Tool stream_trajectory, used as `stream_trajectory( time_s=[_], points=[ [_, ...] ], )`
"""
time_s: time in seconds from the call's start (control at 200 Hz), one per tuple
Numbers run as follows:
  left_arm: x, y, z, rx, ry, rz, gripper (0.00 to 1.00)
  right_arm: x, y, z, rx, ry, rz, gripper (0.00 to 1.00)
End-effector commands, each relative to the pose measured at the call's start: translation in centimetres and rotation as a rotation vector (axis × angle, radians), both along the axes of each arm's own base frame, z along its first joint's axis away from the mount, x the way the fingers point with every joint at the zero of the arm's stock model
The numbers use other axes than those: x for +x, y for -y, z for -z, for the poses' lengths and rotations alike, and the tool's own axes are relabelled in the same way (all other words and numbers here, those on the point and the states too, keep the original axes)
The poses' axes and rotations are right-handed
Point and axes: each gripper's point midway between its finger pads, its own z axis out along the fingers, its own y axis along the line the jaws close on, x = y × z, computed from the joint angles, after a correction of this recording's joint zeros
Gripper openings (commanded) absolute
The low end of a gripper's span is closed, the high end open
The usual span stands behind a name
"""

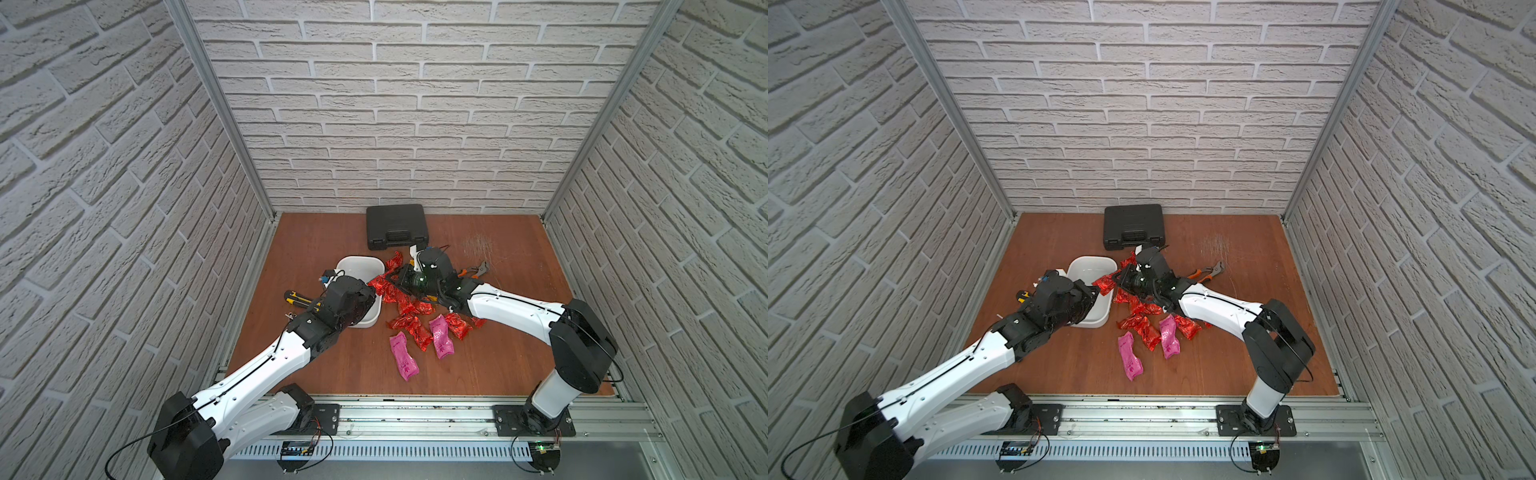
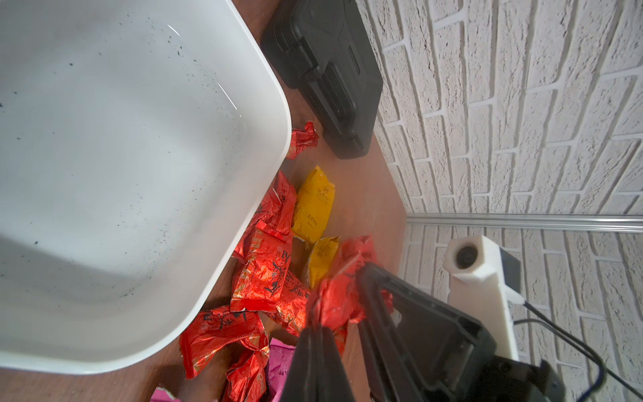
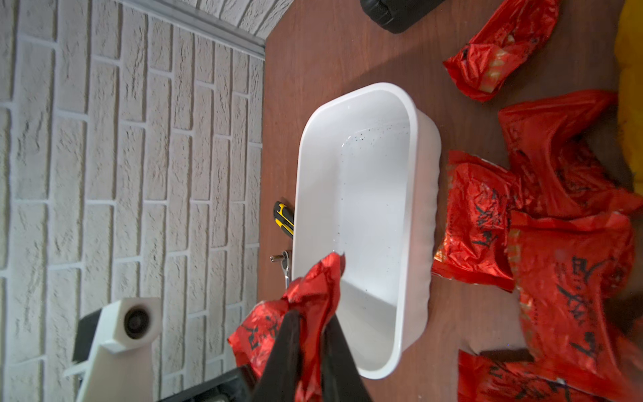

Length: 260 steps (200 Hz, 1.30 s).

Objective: Take the tea bags out of the storage box
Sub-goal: Pick up the tea bag from the storage box, then place the tea bag at the center of the board.

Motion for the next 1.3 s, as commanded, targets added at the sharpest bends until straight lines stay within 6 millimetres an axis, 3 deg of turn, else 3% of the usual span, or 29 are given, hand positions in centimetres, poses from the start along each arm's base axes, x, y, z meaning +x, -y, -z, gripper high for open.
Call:
stream_trajectory(
  time_s=[0.0, 0.065, 0.155, 0.285, 0.46, 0.575, 0.695, 0.805, 0.915, 1.07, 1.19, 1.295],
  points=[
    [-0.2, -1.0, 0.6, 0.023, 0.017, -0.029, 0.4, 0.0, 0.3, -2.1, -0.015, 0.057, -0.026, 0.04],
    [-1.0, -2.9, 2.0, 0.103, -0.024, -0.063, 0.65, -0.7, 1.2, -2.0, -0.075, 0.074, -0.046, 0.03],
    [-1.6, -5.7, 2.1, 0.23, -0.007, -0.105, 0.76, -2.3, 3.0, -1.4, -0.212, 0.108, -0.107, 0.03],
    [-2.0, -10.0, 1.4, 0.441, 0.012, -0.143, 0.8, -6.0, 3.5, -0.3, -0.393, 0.184, -0.318, 0.03],
    [-2.2, -14.3, 1.8, 0.519, -0.037, -0.186, 0.81, -12.0, 0.1, 3.1, -0.451, 0.208, -0.643, 0.03],
    [-2.5, -16.9, 2.4, 0.544, -0.07, -0.248, 0.81, -14.5, -2.5, 4.9, -0.513, 0.253, -0.803, 0.03],
    [-2.7, -18.2, 2.9, 0.538, -0.082, -0.274, 0.75, -15.9, -4.4, 7.5, -0.552, 0.259, -0.912, 0.04],
    [-3.0, -18.8, 3.0, 0.527, -0.072, -0.297, 0.75, -15.9, -5.2, 9.3, -0.592, 0.25, -0.939, 0.05],
    [-3.1, -19.1, 3.1, 0.524, -0.062, -0.311, 0.75, -15.3, -5.1, 10.2, -0.651, 0.259, -0.94, 0.17],
    [-2.6, -19.2, 3.3, 0.542, -0.057, -0.297, 0.77, -14.5, -4.1, 8.2, -0.687, 0.343, -0.885, 0.44],
    [-1.5, -19.9, 3.0, 0.586, -0.046, -0.296, 0.79, -13.7, -2.9, 4.2, -0.706, 0.432, -0.821, 0.57],
    [-0.1, -21.3, 2.0, 0.662, -0.027, -0.314, 0.81, -11.4, -0.1, -0.6, -0.794, 0.532, -0.681, 0.59]
  ],
)
